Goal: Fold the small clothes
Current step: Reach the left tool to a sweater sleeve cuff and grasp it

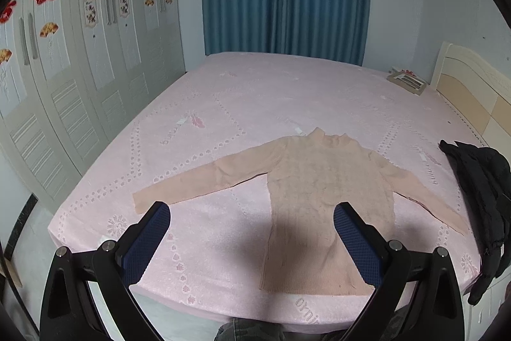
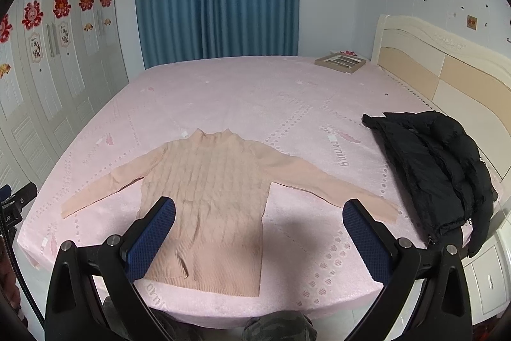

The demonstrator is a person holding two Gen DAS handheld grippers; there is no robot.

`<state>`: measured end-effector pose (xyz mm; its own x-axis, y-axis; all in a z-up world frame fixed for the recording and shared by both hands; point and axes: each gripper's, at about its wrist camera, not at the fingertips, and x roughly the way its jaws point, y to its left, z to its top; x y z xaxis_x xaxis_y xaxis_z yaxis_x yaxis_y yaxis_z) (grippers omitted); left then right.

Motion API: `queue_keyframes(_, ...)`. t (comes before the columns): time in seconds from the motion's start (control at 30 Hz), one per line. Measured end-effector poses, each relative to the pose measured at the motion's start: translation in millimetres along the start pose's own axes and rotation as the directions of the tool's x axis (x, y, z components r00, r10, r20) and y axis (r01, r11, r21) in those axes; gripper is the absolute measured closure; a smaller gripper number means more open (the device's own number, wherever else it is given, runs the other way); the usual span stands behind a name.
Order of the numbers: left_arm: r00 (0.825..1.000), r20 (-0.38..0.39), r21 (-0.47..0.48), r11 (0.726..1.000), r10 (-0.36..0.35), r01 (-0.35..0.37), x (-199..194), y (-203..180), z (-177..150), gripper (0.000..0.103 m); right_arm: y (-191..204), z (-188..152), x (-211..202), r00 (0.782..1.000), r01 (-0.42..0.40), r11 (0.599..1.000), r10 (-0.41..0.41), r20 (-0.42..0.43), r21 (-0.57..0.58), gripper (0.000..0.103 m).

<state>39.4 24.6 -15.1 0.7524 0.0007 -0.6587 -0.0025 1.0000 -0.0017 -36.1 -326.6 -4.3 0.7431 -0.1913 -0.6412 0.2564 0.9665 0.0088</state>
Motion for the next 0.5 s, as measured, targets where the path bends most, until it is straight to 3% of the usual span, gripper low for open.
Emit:
queue_keyframes(0.17, 0.998, -0.057, -0.036, 0.999, 0.020, -0.022, 44, 17, -5, 0.001, 11, 2, 36, 1.000, -0.015, 1.000, 0.015, -0.026, -0.017, 0.001)
queue_keyframes(0.27, 0.993, -0.115, -0.087, 0.996, 0.024, -0.034, 80, 34, -14, 0.007, 22, 0, 70, 0.997, -0.045, 0.998, 0.043, -0.060, -0.036, 0.001)
queue_keyframes(0.5, 0.964, -0.245, -0.149, 0.978, 0.105, -0.145, 173, 84, -38, 0.008, 47, -13, 149, 0.993, -0.068, 0.995, 0.060, -0.098, -0.078, 0.001)
